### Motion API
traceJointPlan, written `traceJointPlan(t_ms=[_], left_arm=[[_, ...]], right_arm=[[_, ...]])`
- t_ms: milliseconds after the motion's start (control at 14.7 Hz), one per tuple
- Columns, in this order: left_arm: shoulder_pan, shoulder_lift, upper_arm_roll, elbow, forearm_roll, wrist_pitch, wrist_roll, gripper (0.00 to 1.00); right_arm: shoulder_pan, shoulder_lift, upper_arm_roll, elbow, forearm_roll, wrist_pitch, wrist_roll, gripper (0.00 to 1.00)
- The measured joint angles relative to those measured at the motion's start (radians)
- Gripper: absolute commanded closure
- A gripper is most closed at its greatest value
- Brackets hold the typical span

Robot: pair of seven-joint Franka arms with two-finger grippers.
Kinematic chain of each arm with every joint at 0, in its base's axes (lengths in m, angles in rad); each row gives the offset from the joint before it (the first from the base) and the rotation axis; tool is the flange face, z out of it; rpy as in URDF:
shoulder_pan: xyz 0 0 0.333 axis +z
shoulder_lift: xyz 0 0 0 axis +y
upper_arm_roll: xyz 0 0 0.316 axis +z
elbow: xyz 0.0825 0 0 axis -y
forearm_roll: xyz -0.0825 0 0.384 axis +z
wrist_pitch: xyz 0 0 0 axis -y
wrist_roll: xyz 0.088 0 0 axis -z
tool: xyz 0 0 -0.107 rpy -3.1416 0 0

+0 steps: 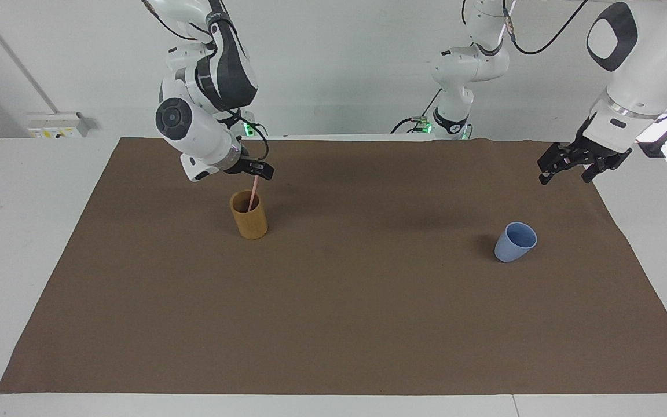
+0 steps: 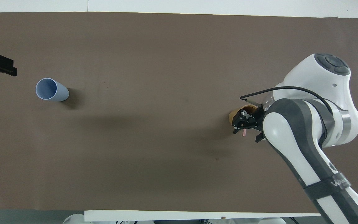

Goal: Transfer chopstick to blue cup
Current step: 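Lower the right gripper and grasp the pink chopstick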

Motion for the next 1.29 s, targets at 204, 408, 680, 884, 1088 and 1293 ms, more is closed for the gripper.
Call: traceJointPlan(t_ms=[204, 408, 680, 884, 1088, 1293], left_arm=[[0.0, 0.0, 0.0, 0.0, 0.0, 0.0, 0.0, 0.0], [0.001, 0.0, 0.0, 0.0, 0.0, 0.0, 0.0, 0.0], [0.002, 0.0, 0.0, 0.0, 0.0, 0.0, 0.0, 0.0], [0.002, 0.0, 0.0, 0.0, 0.0, 0.0, 0.0, 0.0], [0.006, 0.0, 0.0, 0.0, 0.0, 0.0, 0.0, 0.0], [0.007, 0.0, 0.0, 0.0, 0.0, 0.0, 0.0, 0.0]], right_arm=[[0.0, -0.001, 0.0, -0.002, 0.0, 0.0, 0.0, 0.22], [0.0, -0.005, 0.0, -0.002, 0.0, 0.0, 0.0, 0.28], [0.0, -0.008, 0.0, -0.002, 0.001, 0.0, 0.0, 0.38], [0.0, -0.009, 0.0, 0.001, 0.004, 0.0, 0.0, 0.55], [0.0, -0.009, 0.0, 0.001, 0.019, 0.0, 0.0, 0.79], [0.0, -0.009, 0.0, 0.001, 0.025, -0.001, 0.0, 0.92]])
